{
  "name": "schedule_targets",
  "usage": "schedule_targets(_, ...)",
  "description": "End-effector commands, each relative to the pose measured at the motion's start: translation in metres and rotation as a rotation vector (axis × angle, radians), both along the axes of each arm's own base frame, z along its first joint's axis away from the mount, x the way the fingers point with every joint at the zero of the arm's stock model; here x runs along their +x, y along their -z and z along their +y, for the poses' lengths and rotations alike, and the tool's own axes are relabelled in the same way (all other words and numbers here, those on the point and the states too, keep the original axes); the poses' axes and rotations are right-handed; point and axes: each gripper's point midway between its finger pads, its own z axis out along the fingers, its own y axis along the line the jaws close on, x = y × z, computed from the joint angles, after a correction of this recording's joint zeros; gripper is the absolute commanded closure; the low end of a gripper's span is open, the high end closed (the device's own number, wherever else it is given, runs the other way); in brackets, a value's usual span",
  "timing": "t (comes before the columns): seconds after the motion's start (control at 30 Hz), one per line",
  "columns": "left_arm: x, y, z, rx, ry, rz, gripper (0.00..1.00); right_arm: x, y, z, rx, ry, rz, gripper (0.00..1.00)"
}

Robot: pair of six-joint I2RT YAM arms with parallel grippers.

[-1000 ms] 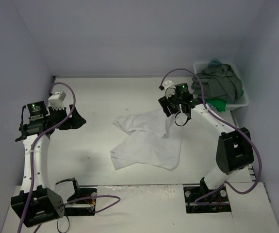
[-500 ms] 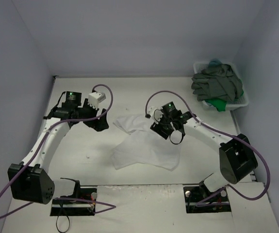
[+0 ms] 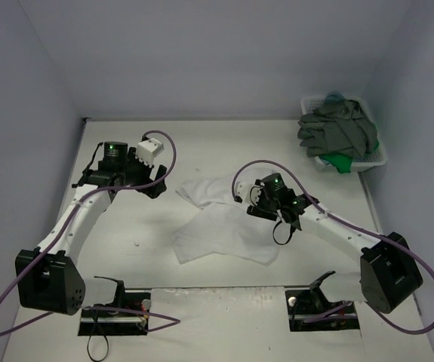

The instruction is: Fold and stack the t-shirts

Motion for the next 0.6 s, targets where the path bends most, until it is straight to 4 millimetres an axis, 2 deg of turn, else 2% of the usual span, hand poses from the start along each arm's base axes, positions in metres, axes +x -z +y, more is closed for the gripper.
schedule_targets(0.0,0.013,-0.019,0.0,-0.002,-0.004,-0.103,0.2,0.017,-0.025,0.003,0.011,-0.016,-0.155,0.44)
schedule_targets(0.23,0.012,-0.016,0.004,0.023,-0.009,-0.099,0.2,0.006,0.004,0.01,0.009,-0.073,-0.078,0.44)
schedule_targets(0.57,0.011,-0.015,0.007,0.03,-0.024,-0.107,0.2,0.008,0.02,0.031,0.06,-0.12,-0.053,0.44)
